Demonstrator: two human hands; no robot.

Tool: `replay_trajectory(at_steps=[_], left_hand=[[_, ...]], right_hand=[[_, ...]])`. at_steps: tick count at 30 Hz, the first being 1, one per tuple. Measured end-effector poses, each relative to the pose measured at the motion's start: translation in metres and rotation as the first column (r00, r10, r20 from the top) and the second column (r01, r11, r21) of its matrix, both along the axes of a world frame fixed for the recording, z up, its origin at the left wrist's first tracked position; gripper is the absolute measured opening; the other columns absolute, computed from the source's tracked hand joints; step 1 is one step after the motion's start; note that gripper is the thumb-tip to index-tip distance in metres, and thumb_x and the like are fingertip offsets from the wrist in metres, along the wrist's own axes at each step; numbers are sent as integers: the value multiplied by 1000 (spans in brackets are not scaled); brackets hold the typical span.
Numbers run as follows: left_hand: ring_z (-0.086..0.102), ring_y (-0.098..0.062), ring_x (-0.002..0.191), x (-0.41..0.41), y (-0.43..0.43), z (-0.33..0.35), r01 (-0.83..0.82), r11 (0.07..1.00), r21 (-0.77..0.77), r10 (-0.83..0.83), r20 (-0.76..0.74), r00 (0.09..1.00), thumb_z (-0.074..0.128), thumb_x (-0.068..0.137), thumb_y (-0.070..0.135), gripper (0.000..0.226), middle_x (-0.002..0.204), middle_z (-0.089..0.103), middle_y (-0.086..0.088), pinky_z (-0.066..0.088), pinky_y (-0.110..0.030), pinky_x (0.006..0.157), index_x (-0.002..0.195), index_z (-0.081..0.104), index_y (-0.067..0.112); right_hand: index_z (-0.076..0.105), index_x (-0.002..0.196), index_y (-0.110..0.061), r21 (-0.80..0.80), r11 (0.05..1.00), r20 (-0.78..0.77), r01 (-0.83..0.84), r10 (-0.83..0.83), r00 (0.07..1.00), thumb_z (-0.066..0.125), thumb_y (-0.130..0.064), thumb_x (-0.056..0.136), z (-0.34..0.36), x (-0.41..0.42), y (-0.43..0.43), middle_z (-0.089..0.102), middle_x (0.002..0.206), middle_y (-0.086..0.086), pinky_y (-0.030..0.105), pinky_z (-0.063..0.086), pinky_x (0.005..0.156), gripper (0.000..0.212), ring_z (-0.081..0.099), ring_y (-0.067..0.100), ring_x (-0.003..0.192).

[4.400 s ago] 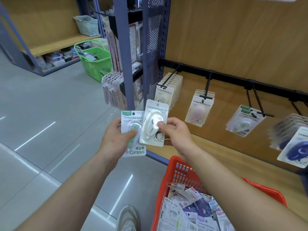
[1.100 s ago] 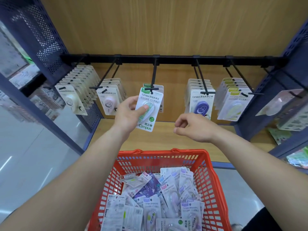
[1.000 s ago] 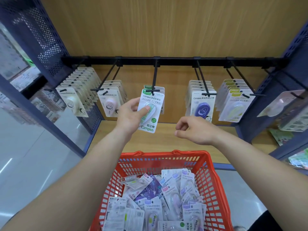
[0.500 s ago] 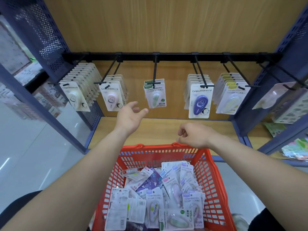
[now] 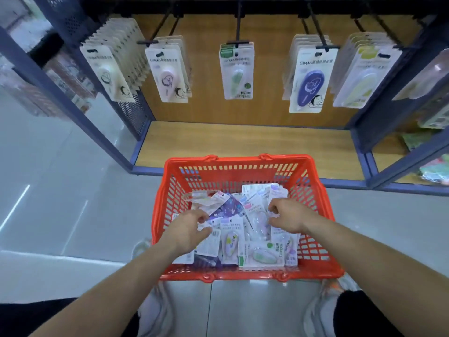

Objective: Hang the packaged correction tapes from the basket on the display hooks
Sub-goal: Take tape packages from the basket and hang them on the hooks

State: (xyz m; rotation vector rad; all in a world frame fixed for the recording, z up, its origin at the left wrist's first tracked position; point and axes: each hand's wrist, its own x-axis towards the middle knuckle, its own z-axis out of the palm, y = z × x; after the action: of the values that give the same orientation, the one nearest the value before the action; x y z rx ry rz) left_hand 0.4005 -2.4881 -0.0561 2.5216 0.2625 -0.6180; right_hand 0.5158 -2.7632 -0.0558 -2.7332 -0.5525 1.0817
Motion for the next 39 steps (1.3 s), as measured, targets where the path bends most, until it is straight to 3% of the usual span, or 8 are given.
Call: replay_trajectory(at_steps=[6, 13, 21, 24, 28, 30, 34, 39], left_hand=[[62, -18, 109, -1, -8, -35, 31, 999, -15, -32, -31, 999, 70, 93, 35, 37, 118, 64, 5, 46, -28, 91, 126, 64, 21], [60, -18, 121, 29, -9, -65, -101, 991, -82, 93, -93, 991, 77, 88, 30, 49, 131, 63, 0, 48, -32, 101, 133, 61, 19], [67, -15, 95, 23, -20, -93, -216, 959, -186, 195, -125, 973, 73, 91, 24, 32, 89, 64, 14, 53, -30, 86, 122, 63, 25], [66, -23, 92, 27, -13, -94, -295, 906, -305, 262, -145, 954, 73, 93, 15, 30, 90, 66, -1, 54, -32, 84, 121, 63, 17], [65, -21, 96, 35, -1, -90, -380, 860, -342, 350, -148, 925, 79, 89, 27, 34, 99, 65, 0, 56, -37, 88, 118, 64, 18], [65, -21, 96, 37, -4, -86, -382, 856, -348, 353, -145, 924, 78, 90, 27, 31, 101, 65, 0, 57, -36, 87, 116, 65, 17], [67, -23, 104, 34, -25, -86, -280, 866, -415, 210, -205, 956, 78, 90, 28, 33, 106, 70, -3, 55, -39, 93, 119, 66, 17], [67, -1, 92, 23, -56, -93, 2, 951, -308, -76, -228, 971, 85, 72, 51, 36, 94, 71, 21, 52, -34, 97, 101, 67, 40]], right_hand=[[51, 138, -18, 221, 967, -60, 125, -114, 992, 65, -42, 97, -47, -32, 25, 59, 129, -1, 38, 50, 92, 50, 59, 20, 109], [52, 133, -27, 204, 952, 8, 226, -233, 973, 66, -58, 89, -84, -36, 55, 71, 109, -13, 38, 49, 87, 55, 62, 19, 112], [63, 95, -26, 219, 936, -29, 277, -278, 960, 69, -44, 90, -102, -37, 69, 69, 78, -6, 40, 30, 87, 19, 63, 16, 84], [57, 88, -25, 368, 837, -168, 405, -368, 914, 71, -35, 94, -98, -27, 59, 61, 71, -5, 36, 39, 75, 18, 57, 12, 68], [58, 121, -6, 478, 641, -285, 601, -534, 796, 67, -29, 99, -78, -5, 39, 65, 83, 19, 49, 56, 73, 33, 66, 31, 66], [58, 120, -3, 518, 574, -304, 635, -570, 763, 66, -25, 99, -70, 3, 31, 68, 93, 23, 53, 57, 76, 31, 70, 38, 74], [66, 104, -12, 588, 488, -265, 645, -638, 723, 68, -16, 97, -54, 15, 19, 70, 105, 11, 58, 58, 81, 8, 71, 35, 91], [64, 97, -18, 627, 469, -182, 622, -688, 703, 69, -12, 95, -45, 22, 2, 70, 96, -1, 35, 54, 75, 8, 69, 15, 87]])
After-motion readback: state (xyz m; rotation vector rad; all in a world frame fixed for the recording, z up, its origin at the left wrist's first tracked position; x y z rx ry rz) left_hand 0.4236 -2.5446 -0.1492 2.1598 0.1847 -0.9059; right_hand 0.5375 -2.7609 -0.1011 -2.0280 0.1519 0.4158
